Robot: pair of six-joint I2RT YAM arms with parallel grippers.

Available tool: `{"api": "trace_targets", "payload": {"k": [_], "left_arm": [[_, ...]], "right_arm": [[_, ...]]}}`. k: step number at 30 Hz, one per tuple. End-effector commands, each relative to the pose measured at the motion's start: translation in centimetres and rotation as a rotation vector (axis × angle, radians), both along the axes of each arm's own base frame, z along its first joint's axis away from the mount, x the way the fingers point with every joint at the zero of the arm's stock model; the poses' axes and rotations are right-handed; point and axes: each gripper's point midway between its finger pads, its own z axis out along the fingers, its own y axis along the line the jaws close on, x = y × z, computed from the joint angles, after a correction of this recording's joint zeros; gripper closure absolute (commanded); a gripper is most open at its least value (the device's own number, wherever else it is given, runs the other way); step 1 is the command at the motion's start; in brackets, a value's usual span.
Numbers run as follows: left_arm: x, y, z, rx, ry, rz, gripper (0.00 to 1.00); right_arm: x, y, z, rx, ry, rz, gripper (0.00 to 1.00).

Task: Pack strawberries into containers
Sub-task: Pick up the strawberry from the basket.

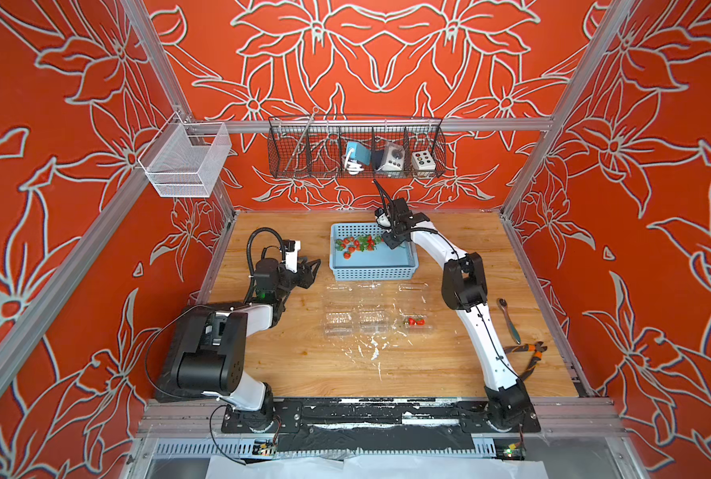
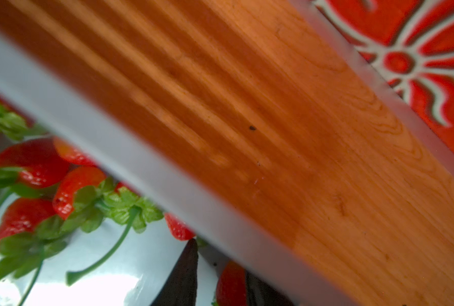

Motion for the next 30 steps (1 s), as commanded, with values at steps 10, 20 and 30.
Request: {"api": "trace_targets", "payload": {"k": [10,20,30], "left_arm": [[0.2,-0.4,0.7,0.003,-0.026,-0.024,0.46],[0.2,-0.4,0.7,0.003,-0.026,-0.023,0.46],[0.2,-0.4,0.8,0.002,-0.025,-0.023,0.46]], "right_arm": [[-1.2,0.7,0.5,0.057,0.027,0.049,1.0],[-3.2,0.6,3.4,0.104,0.014,0.061,1.0],[-4.9,0.3,4.7,0.126,0.028,0.063,1.0]]}}
